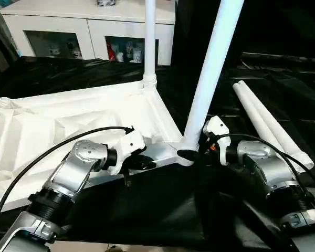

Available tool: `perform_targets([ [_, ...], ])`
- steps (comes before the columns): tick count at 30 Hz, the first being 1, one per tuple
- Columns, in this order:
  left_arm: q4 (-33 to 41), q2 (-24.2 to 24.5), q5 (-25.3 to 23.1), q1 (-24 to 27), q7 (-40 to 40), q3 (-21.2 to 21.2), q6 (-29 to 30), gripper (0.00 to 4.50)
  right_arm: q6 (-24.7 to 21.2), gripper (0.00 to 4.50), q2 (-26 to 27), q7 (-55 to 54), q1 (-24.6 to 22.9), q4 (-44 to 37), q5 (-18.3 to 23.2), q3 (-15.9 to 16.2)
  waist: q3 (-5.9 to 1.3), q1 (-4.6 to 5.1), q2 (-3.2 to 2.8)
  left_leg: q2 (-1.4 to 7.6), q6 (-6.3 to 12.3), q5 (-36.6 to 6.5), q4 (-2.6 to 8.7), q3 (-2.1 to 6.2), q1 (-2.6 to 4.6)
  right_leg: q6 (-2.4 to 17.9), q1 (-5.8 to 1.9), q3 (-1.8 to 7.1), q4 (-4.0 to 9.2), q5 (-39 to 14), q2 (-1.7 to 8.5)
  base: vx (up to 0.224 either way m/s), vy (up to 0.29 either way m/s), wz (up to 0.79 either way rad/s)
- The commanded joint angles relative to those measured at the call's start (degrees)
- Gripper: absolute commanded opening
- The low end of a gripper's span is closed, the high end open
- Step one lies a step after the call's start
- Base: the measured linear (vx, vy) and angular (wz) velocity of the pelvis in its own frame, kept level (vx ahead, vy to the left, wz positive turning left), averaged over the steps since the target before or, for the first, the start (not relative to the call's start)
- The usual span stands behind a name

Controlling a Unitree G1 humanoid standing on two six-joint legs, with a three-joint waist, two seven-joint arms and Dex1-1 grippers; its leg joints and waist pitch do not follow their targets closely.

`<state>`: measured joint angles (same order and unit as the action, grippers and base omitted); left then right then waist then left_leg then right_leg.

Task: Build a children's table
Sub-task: Rotate leg to tighten

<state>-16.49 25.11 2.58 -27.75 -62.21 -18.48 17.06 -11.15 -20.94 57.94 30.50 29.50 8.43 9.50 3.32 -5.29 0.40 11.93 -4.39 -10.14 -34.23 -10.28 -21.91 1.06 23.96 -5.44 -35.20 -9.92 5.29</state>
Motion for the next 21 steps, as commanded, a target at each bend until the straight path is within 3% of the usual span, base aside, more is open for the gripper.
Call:
perform_targets([
  [1, 2.52, -1.18, 1.54, -0.91, -0.05, 0.61, -0.92, 0.0, -0.97, 2.76, 0.75, -1.17, -0.07, 1.15, 0.03, -0.45, -4.5, 0.09, 0.21, 1.27, 2.92, -7.28, 3.56, 0.06, 0.9, 12.96, -3.85, 2.97, 3.24, -6.6, 2.86, 0.0, 0.0, 0.0],
  [4, -0.68, -3.76, -0.16, -2.63, 6.55, 2.03, 1.16, 0.0, -2.33, 2.76, 3.64, -10.9, 1.04, 5.88, -1.7, -2.33, -4.39, 0.39, 0.19, 1.21, 2.41, -7.43, 3.61, 0.05, 0.9, 12.97, -3.7, 3.02, 3.35, -7.33, 2.85, 0.0, 0.0, 0.0],
  [7, -3.41, -5.72, -1.74, -4.19, 11.76, 2.88, 2.01, 0.0, -3.3, 2.76, 5.92, -18.38, 2.01, 9.24, -2.57, -3.9, -4.2, 0.52, 0.23, 1.02, 0.65, -9.87, 3.73, 0.1, 1.11, 11.44, -3.64, 2.92, 4.01, -13.21, 2.95, 0.0, 0.0, 0.0],
  [9, -8.11, -10.73, -3.19, -7.29, 21.44, 4.69, 5.57, 0.0, -4.41, 2.76, 11.02, -32.15, 3.79, 14.35, -2.57, -7.26, -3.78, 0.77, 0.17, 0.85, -0.24, -12.23, 3.93, 0.01, 1.35, 10.22, -3.22, 3.0, 4.7, -17.61, 2.88, 0.0, 0.0, 0.0],
  [11, -10.0, -13.23, -3.97, -8.63, 25.53, 4.98, 7.07, 0.0, -4.67, 2.76, 13.89, -38.06, 4.8, 16.59, -2.08, -8.75, -3.82, 0.8, -0.14, 0.92, -1.74, -15.46, 4.05, 0.33, 2.03, 8.28, -3.09, 2.76, 5.52, -23.91, 3.23, 0.0, 0.0, 0.0],
  [14, -11.12, -15.38, -4.71, -9.5, 27.67, 4.24, 6.91, 0.0, -4.3, 2.76, 16.87, -41.56, 5.95, 17.75, -1.82, -9.14, -3.9, 0.92, -0.19, 0.91, -1.65, -17.1, 4.27, 0.57, 1.96, 7.16, -3.15, 2.57, 5.75, -23.33, 3.08, 0.0, 0.0, 0.0],
  [18, -10.72, -17.77, -5.78, -9.36, 28.02, 2.63, 5.18, 0.0, -0.96, 2.76, 20.51, -44.8, 8.81, 21.03, -1.43, -10.45, -4.01, 1.12, -0.11, 0.89, -1.16, -16.88, 4.37, 0.6, 1.73, 7.4, -3.23, 2.58, 5.59, -21.37, 3.05, 0.0, 0.0, 0.0],
  [19, -10.84, -17.87, -5.76, -9.38, 28.04, 2.62, 5.17, 0.0, -0.6, 3.32, 20.65, -44.97, 8.99, 21.36, -1.55, -10.6, -4.02, 1.27, -0.16, 0.87, -1.06, -16.86, 4.35, 0.61, 1.63, 7.56, -3.28, 2.59, 5.47, -21.02, 3.06, 0.0, 0.0, 0.0],
  [21, -10.9, -17.71, -5.74, -9.25, 27.77, 2.52, 4.9, 0.0, -0.45, 3.46, 20.83, -44.83, 9.37, 21.75, -1.33, -11.19, -4.03, 1.33, 0.12, 0.86, -0.62, -16.29, 4.31, 0.51, 1.53, 7.76, -3.32, 2.66, 5.44, -20.04, 3.04, 0.0, 0.0, 0.0],
])
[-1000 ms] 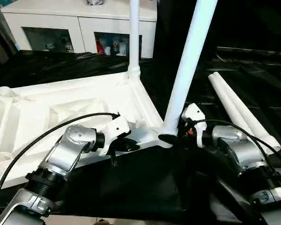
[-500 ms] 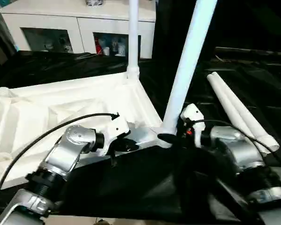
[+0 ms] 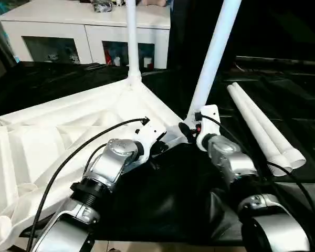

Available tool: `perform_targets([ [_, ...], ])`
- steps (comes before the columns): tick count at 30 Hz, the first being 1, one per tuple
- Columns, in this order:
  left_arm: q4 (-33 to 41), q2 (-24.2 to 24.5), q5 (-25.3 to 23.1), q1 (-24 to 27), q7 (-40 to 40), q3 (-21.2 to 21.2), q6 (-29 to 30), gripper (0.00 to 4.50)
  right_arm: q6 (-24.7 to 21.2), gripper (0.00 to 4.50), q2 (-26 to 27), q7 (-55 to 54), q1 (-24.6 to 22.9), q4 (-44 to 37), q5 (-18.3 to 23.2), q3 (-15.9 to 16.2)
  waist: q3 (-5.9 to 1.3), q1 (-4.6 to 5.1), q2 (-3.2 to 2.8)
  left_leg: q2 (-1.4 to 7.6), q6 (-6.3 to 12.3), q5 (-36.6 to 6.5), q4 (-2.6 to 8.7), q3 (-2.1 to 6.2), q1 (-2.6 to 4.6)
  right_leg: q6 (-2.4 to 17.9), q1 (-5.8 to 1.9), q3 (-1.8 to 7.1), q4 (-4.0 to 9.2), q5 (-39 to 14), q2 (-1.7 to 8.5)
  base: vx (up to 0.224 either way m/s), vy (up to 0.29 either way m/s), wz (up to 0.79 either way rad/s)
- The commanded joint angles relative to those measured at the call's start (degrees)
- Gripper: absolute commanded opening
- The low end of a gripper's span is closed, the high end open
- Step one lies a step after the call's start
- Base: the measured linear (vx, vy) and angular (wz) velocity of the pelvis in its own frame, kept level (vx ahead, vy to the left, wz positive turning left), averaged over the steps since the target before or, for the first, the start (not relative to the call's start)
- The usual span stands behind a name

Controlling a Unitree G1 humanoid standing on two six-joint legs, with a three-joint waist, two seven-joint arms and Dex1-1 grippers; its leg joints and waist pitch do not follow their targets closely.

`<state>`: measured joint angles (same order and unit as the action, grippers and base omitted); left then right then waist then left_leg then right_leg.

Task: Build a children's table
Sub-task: Rotate leg to tighten

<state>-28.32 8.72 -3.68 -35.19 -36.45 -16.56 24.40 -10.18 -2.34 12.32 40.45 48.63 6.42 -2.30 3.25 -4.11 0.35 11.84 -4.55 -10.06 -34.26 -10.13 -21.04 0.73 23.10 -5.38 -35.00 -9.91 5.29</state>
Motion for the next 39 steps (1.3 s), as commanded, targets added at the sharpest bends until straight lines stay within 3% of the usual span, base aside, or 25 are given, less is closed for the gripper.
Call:
perform_targets([
  [1, 1.03, -0.97, 0.56, -1.61, 1.76, 0.57, -2.61, 0.0, -1.25, 3.52, 2.18, 1.55, -0.43, 2.54, 0.97, 0.34, -3.99, 0.14, 0.03, 0.99, -0.26, -16.01, 4.39, 0.4, 0.59, 8.28, -2.53, 2.62, 5.07, -19.52, 3.07, 0.0, 0.0, 0.0],
  [5, 2.41, 0.95, 1.21, -0.52, -1.4, 0.38, -3.93, 0.0, 0.32, 4.0, 0.07, 7.48, -0.94, -0.15, -0.09, 2.76, -4.0, 0.21, -0.06, 0.99, 0.21, -15.56, 4.38, 0.36, 0.48, 8.99, -2.64, 2.62, 4.93, -18.02, 2.98, 0.0, 0.0, 0.0],
  [12, 5.91, 4.97, 2.81, 2.05, -8.3, 0.46, -5.85, 0.0, 2.42, 4.0, -7.87, 21.2, -4.03, -7.26, -2.62, 8.05, -4.15, 0.19, 0.03, 1.03, 1.31, -12.69, 4.2, 0.2, 0.23, 10.1, -3.02, 2.7, 4.67, -15.36, 3.1, 0.0, 0.0, 0.0],
  [15, 7.8, 7.61, 4.38, 3.42, -13.01, 0.45, -7.24, 0.0, 2.05, 4.0, -12.55, 30.77, -6.36, -12.63, -1.23, 9.56, -4.28, 0.05, 0.1, 1.19, 2.63, -10.61, 4.01, 0.19, 0.1, 11.36, -3.25, 2.74, 4.05, -11.04, 2.91, 0.0, 0.0, 0.0],
  [20, 11.45, 10.53, 6.68, 5.59, -19.16, 0.31, -8.49, 0.0, 1.42, 4.0, -16.56, 37.77, -7.55, -16.02, 0.03, 10.41, -4.24, -0.09, -0.07, 1.36, 3.26, -10.45, 4.02, 0.15, 0.3, 13.05, -3.18, 2.82, 3.78, -9.23, 2.89, 0.0, 0.0, 0.0],
  [24, 14.16, 12.36, 7.9, 7.13, -21.94, -0.04, -8.11, 0.0, 1.22, 4.0, -17.83, 40.23, -7.82, -17.11, 0.71, 10.1, -4.02, -0.56, 0.0, 1.42, 2.99, -11.36, 4.08, -0.02, 0.48, 13.0, -2.97, 2.92, 3.97, -11.49, 2.92, 0.0, 0.0, 0.0],
  [28, 14.58, 12.91, 7.91, 7.8, -22.5, -0.11, -8.3, 0.0, 0.94, 4.0, -18.18, 41.67, -8.05, -17.34, 0.45, 10.51, -3.88, -0.78, 0.27, 1.42, 1.92, -12.83, 4.28, 0.06, 0.66, 11.46, -2.81, 2.93, 4.34, -15.51, 3.0, 0.0, 0.0, 0.0],
  [33, 15.13, 13.02, 7.84, 8.18, -22.93, 0.01, -8.04, 0.0, 0.96, 4.0, -18.16, 42.93, -8.4, -17.37, 0.1, 11.43, -3.94, -0.82, 0.51, 1.35, 2.04, -11.56, 4.21, 0.06, 0.46, 10.75, -2.84, 2.94, 4.33, -15.54, 3.01, 0.0, 0.0, 0.0],
  [39, 15.47, 13.04, 7.79, 8.44, -23.16, 0.12, -7.72, 0.0, 1.07, 3.48, -17.46, 42.57, -7.93, -15.63, -0.77, 11.81, -4.03, -0.86, 0.54, 1.34, 2.34, -10.41, 4.13, 0.05, 0.38, 11.22, -2.91, 2.93, 4.04, -13.71, 2.96, 0.0, 0.0, 0.0],
])
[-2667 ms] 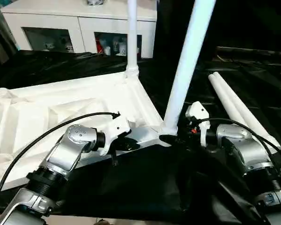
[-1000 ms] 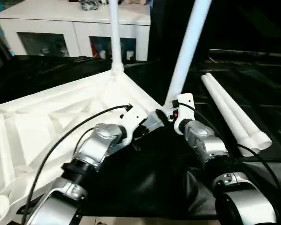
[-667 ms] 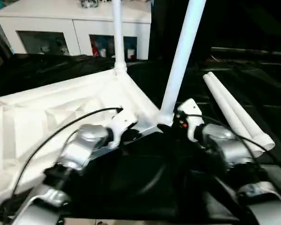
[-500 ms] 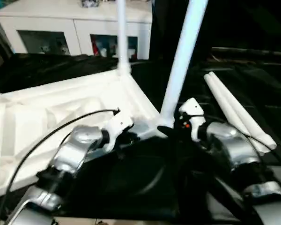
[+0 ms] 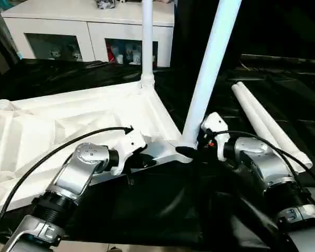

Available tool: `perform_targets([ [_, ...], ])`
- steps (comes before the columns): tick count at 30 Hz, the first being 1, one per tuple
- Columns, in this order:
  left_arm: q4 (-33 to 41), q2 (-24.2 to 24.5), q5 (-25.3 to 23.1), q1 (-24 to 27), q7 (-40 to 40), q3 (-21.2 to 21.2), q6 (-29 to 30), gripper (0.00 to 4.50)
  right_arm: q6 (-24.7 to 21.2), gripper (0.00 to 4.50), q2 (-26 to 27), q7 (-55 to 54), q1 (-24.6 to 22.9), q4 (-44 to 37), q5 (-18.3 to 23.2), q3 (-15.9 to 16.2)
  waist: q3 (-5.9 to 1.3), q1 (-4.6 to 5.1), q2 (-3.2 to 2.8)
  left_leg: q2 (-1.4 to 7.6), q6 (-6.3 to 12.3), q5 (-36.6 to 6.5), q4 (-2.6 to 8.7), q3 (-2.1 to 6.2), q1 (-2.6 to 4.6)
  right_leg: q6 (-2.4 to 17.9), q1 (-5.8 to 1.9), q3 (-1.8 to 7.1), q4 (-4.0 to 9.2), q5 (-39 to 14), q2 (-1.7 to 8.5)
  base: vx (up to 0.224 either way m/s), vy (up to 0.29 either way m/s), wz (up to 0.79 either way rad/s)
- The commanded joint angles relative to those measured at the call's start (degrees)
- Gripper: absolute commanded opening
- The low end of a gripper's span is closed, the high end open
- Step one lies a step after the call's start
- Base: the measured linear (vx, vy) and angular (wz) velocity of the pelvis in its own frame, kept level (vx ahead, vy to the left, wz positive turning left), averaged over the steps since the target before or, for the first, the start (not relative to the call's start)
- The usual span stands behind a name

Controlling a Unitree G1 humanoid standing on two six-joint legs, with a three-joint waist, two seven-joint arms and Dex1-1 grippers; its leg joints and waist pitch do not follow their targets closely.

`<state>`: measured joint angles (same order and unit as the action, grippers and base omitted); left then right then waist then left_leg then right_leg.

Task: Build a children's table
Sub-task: Rotate leg to tighten

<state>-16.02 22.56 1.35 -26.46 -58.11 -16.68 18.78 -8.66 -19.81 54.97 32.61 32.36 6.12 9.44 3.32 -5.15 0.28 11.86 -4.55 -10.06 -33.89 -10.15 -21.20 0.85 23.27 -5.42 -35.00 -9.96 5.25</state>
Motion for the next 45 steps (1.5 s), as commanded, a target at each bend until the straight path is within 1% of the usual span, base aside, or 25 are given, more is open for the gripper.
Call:
perform_targets([
  [1, 3.2, -0.81, 2.76, -0.26, -1.5, 0.24, -2.09, 0.0, -0.52, 3.38, 0.1, -0.17, -0.07, 0.74, -0.45, 0.05, -4.09, 0.19, 0.59, 1.3, 2.35, -10.48, 3.75, 0.05, 0.55, 11.1, -3.06, 2.99, 4.08, -13.78, 3.01, 0.0, 0.0, 0.0],
  [5, 3.19, -0.89, 2.74, -0.25, -1.48, 0.37, -1.62, 0.0, -1.49, 3.03, 0.71, -0.52, -0.37, 0.93, -0.06, 0.05, -4.06, 0.22, 0.61, 1.28, 2.29, -10.69, 3.76, 0.06, 0.55, 10.86, -3.07, 2.98, 4.15, -14.43, 2.99, 0.0, 0.0, 0.0],
  [10, 1.36, -2.0, 1.23, -0.91, 1.67, 0.49, -0.18, 0.0, -2.76, 2.78, 3.41, -8.15, -0.07, 5.23, -0.53, -2.0, -4.0, 0.42, 0.48, 1.29, 1.62, -11.44, 3.87, 0.09, 0.64, 10.66, -2.91, 2.96, 4.3, -15.63, 3.02, 0.0, 0.0, 0.0],
  [12, -2.8, -4.62, -1.44, -2.79, 8.8, 1.24, 0.92, 0.0, -3.61, 2.76, 6.67, -16.64, 0.81, 9.22, -0.88, -4.24, -3.92, 0.7, 0.41, 1.21, 0.91, -12.07, 3.97, 0.17, 0.59, 10.19, -2.95, 2.92, 4.41, -16.87, 2.98, 0.0, 0.0, 0.0],
  [13, -5.08, -6.32, -2.41, -4.0, 12.9, 2.01, 1.56, 0.0, -4.1, 2.75, 8.49, -21.0, 1.41, 11.0, -0.64, -5.56, -3.68, 0.88, 0.27, 1.18, 0.0, -13.71, 4.07, 0.16, 1.01, 9.79, -2.57, 2.91, 4.8, -19.44, 2.96, 0.0, 0.0, 0.0],
  [14, -7.96, -8.72, -2.98, -5.69, 17.62, 3.15, 3.02, 0.0, -4.77, 2.75, 11.07, -27.75, 2.48, 13.45, -0.27, -7.52, -3.67, 1.1, 0.39, 1.05, -0.71, -15.02, 4.07, 0.21, 1.11, 9.14, -2.6, 2.86, 5.11, -21.91, 3.06, 0.0, 0.0, 0.0],
  [16, -9.2, -9.86, -3.19, -6.52, 19.78, 3.64, 3.87, 0.0, -4.98, 2.75, 12.28, -31.22, 3.1, 14.68, -0.12, -8.43, -3.8, 1.14, 0.4, 1.0, -1.15, -15.41, 4.08, 0.31, 1.22, 8.52, -2.51, 2.8, 5.32, -23.22, 3.21, 0.0, 0.0, 0.0],
  [17, -12.32, -12.33, -3.72, -8.68, 24.5, 4.5, 4.47, 0.0, -5.18, 2.75, 15.09, -38.29, 4.78, 17.42, 0.28, -9.99, -3.75, 1.24, 0.17, 0.97, -1.05, -15.78, 4.1, 0.36, 1.12, 8.15, -2.53, 2.8, 5.43, -23.14, 3.15, 0.0, 0.0, 0.0],
  [19, -15.19, -14.57, -4.02, -10.71, 28.46, 5.06, 4.19, 0.0, -3.81, 2.75, 17.8, -42.99, 6.2, 19.54, -0.02, -10.14, -3.77, 1.24, 0.02, 0.77, -1.18, -17.05, 3.98, 0.32, 1.56, 7.66, -2.14, 2.68, 5.74, -24.8, 3.12, 0.0, 0.0, 0.0],
  [20, -15.78, -15.06, -4.0, -11.14, 29.17, 5.15, 3.99, 0.0, -3.07, 2.75, 18.44, -43.41, 6.45, 19.9, -0.25, -9.83, -3.77, 1.38, 0.1, 0.77, -1.22, -17.08, 4.0, 0.31, 1.42, 7.49, -2.16, 2.69, 5.81, -24.86, 3.09, 0.0, 0.0, 0.0],
  [22, -16.7, -15.73, -4.46, -11.83, 30.18, 4.86, 3.18, 0.0, -1.74, 3.44, 19.78, -42.53, 6.8, 20.19, -0.37, -9.22, -3.83, 1.05, 0.27, 0.83, -0.54, -17.01, 4.03, 0.34, 1.23, 6.76, -2.29, 2.64, 5.81, -24.02, 3.19, 0.0, 0.0, 0.0],
  [23, -16.78, -15.74, -4.7, -11.89, 30.11, 4.64, 2.83, 0.0, -1.48, 3.44, 20.05, -42.27, 6.86, 20.16, -0.29, -9.28, -3.9, 0.97, 0.29, 0.85, -0.13, -16.57, 4.13, 0.4, 0.95, 6.64, -2.52, 2.62, 5.68, -23.5, 3.19, 0.0, 0.0, 0.0],
  [25, -17.01, -15.94, -5.11, -11.97, 29.39, 4.25, 1.72, 0.0, -0.52, 3.47, 20.85, -42.08, 7.51, 20.56, -0.23, -9.96, -3.93, 1.07, 0.25, 0.87, 0.1, -16.09, 4.18, 0.44, 0.68, 6.72, -2.59, 2.67, 5.46, -22.23, 3.13, 0.0, 0.0, 0.0],
  [26, -17.02, -15.9, -5.19, -11.84, 28.56, 4.03, 0.89, 0.0, 0.0, 3.73, 21.21, -42.03, 8.17, 20.92, 0.16, -10.93, -3.92, 1.41, 0.29, 0.79, 0.08, -16.22, 4.3, 0.56, 0.43, 6.51, -2.82, 2.55, 5.45, -22.36, 3.11, 0.0, 0.0, 0.0],
  [28, -16.45, -15.51, -5.02, -11.36, 27.8, 3.66, 0.91, 0.0, 0.67, 3.85, 21.04, -41.17, 8.52, 20.75, 0.15, -10.91, -4.13, 1.99, 0.22, 0.83, 0.16, -15.4, 4.27, 0.69, 0.09, 7.07, -3.07, 2.48, 5.18, -20.82, 3.12, 0.0, 0.0, 0.0],
  [29, -15.83, -15.07, -4.84, -10.88, 26.57, 3.27, 0.1, 0.0, 1.06, 3.94, 20.61, -39.9, 8.5, 20.28, -0.01, -10.47, -4.11, 2.03, 0.23, 0.91, 0.48, -15.17, 4.14, 0.51, 0.47, 7.73, -2.73, 2.62, 5.26, -19.94, 3.14, 0.0, 0.0, 0.0],
  [31, -15.5, -14.62, -4.6, -10.51, 25.3, 2.97, -0.71, 0.0, 1.67, 3.94, 20.06, -38.61, 8.64, 20.09, -0.29, -10.01, -4.15, 2.05, 0.21, 0.9, 1.02, -14.54, 4.08, 0.44, 0.34, 8.81, -2.92, 2.7, 5.0, -18.27, 3.12, 0.0, 0.0, 0.0],
  [32, -13.78, -13.33, -3.69, -9.31, 22.05, 2.71, -0.6, 0.0, 3.02, 3.94, 17.78, -35.73, 8.26, 18.61, -1.76, -8.2, -4.14, 1.94, 0.27, 0.98, 1.29, -13.97, 4.04, 0.36, 0.41, 9.4, -2.91, 2.72, 4.91, -17.19, 3.14, 0.0, 0.0, 0.0],
  [34, -11.98, -12.08, -3.02, -8.16, 19.42, 2.47, -0.44, 0.0, 4.1, 3.94, 15.45, -33.44, 7.62, 16.94, -3.42, -6.34, -4.27, 1.8, 0.19, 1.02, 1.63, -12.1, 3.92, 0.36, 0.13, 10.19, -3.22, 2.67, 4.52, -14.8, 3.23, 0.0, 0.0, 0.0],
  [37, -10.19, -9.81, -2.32, -6.77, 16.18, 2.45, -1.31, 0.0, 3.72, 3.94, 11.87, -27.8, 6.45, 13.69, -4.0, -5.13, -4.33, 1.61, 0.3, 1.03, 2.72, -10.14, 3.69, 0.08, 0.26, 11.19, -3.15, 2.87, 4.22, -12.13, 3.09, 0.0, 0.0, 0.0],
  [38, -9.41, -8.25, -1.74, -6.01, 13.94, 2.62, -2.31, 0.0, 3.53, 3.94, 9.33, -23.63, 5.59, 11.54, -4.48, -4.23, -4.35, 1.44, 0.3, 1.06, 3.06, -9.73, 3.7, 0.12, 0.21, 11.34, -3.33, 2.85, 4.05, -11.18, 3.01, 0.0, 0.0, 0.0],
  [39, -9.41, -8.25, -1.74, -6.01, 13.94, 2.62, -2.31, 0.0, 3.53, 3.94, 9.33, -23.63, 5.59, 11.54, -4.48, -4.23, -4.3, 1.38, 0.3, 1.06, 3.22, -9.66, 3.71, 0.12, 0.19, 11.35, -3.32, 2.84, 4.08, -10.94, 3.01, 0.0, 0.0, 0.0],
  [41, -7.8, -6.18, -0.64, -4.91, 10.58, 2.71, -3.21, 0.0, 3.82, 3.94, 5.98, -19.07, 4.29, 9.1, -5.64, -2.57, -4.3, 1.29, 0.29, 1.21, 3.25, -9.53, 3.69, 0.1, 0.28, 11.86, -3.33, 2.89, 3.84, -9.86, 3.01, 0.0, 0.0, 0.0],
  [43, -7.17, -5.68, -0.28, -4.54, 9.4, 2.71, -3.82, 0.0, 3.98, 3.94, 5.2, -17.96, 3.99, 8.55, -5.7, -2.12, -4.19, 1.38, 0.27, 1.12, 3.24, -10.29, 3.72, 0.06, 0.32, 12.1, -3.24, 2.89, 3.95, -10.73, 2.97, 0.0, 0.0, 0.0],
  [45, -3.53, -3.6, 2.18, -2.85, 3.69, 2.71, -4.29, 0.0, 3.22, 3.94, 2.7, -11.16, 2.31, 5.05, -3.91, -0.63, -4.17, 1.29, 0.27, 1.28, 3.11, -11.02, 3.78, 0.09, 0.46, 11.87, -3.32, 2.93, 4.08, -11.94, 3.1, 0.0, 0.0, 0.0],
])
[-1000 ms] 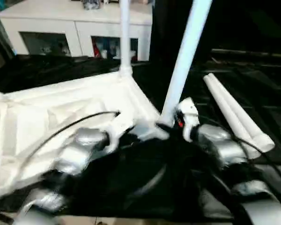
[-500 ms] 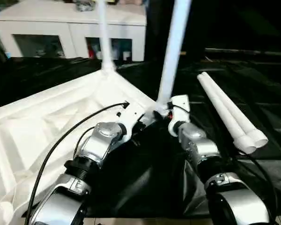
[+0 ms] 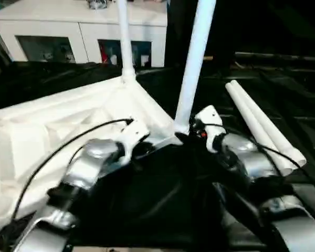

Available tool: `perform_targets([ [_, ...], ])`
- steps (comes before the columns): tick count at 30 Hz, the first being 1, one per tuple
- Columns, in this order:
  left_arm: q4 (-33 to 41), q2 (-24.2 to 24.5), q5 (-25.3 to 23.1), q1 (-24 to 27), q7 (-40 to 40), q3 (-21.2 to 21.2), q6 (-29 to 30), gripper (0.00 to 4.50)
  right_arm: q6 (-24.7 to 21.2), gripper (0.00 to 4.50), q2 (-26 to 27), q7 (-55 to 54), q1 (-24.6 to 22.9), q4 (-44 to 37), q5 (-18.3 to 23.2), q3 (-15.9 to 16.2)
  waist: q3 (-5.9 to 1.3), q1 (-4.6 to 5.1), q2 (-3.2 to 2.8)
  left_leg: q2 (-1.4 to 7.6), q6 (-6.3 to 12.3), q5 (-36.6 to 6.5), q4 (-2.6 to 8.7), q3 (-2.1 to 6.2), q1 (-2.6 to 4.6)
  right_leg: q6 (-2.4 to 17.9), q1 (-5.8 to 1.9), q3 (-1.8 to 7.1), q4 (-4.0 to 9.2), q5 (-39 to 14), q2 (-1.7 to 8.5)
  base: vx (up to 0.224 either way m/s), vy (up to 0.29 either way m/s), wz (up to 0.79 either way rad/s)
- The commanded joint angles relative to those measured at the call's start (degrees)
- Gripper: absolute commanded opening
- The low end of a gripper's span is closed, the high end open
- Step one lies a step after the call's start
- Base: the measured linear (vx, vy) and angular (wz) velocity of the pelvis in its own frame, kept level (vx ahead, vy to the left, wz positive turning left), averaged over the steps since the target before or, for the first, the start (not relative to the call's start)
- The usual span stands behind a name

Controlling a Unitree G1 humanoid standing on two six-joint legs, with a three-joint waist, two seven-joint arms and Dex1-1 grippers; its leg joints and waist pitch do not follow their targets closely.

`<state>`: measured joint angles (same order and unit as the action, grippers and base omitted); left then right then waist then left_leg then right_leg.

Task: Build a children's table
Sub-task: Rotate leg to tighten

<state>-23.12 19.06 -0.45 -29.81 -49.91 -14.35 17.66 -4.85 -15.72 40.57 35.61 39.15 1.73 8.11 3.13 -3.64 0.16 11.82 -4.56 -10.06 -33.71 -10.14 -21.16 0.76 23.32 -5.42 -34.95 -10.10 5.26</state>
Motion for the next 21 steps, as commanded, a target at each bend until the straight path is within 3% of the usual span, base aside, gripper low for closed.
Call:
perform_targets([
  [1, 4.6, 0.42, 4.51, 0.88, -5.83, 0.3, -2.78, 0.0, -1.08, 3.94, -1.95, 5.4, -1.21, -2.98, 1.29, 1.04, -3.98, -0.19, 0.4, 1.4, 3.31, -11.14, 3.6, 0.03, 0.39, 12.24, -3.3, 2.99, 3.97, -11.59, 3.06, 0.0, 0.0, 0.0],
  [9, 8.09, 1.38, 5.72, 2.15, -9.28, -0.88, -1.95, 0.0, -1.94, 3.94, -2.14, 9.23, -1.94, -4.65, 2.46, 1.45, -3.73, -0.48, 0.4, 1.46, 2.28, -12.89, 3.8, 0.03, 0.72, 11.65, -2.93, 3.07, 4.37, -15.36, 3.09, 0.0, 0.0, 0.0],
  [13, 8.92, 1.28, 5.9, 2.56, -9.62, -1.08, -1.57, 0.0, -2.54, 3.94, -1.88, 10.18, -2.28, -4.95, 2.81, 1.58, -3.85, -0.99, 0.45, 1.44, 2.15, -11.8, 3.77, 0.02, 0.64, 11.33, -3.01, 3.09, 4.17, -14.34, 3.03, 0.0, 0.0, 0.0],
  [21, 9.05, 1.76, 5.49, 2.8, -10.54, -0.73, -1.01, 0.0, -3.02, 3.23, -1.84, 11.49, -2.89, -4.84, 3.09, 1.68, -3.89, -1.09, 0.42, 1.33, 2.31, -10.85, 3.7, 0.0, 0.52, 11.35, -3.1, 3.06, 4.07, -13.3, 2.99, 0.0, 0.0, 0.0],
])
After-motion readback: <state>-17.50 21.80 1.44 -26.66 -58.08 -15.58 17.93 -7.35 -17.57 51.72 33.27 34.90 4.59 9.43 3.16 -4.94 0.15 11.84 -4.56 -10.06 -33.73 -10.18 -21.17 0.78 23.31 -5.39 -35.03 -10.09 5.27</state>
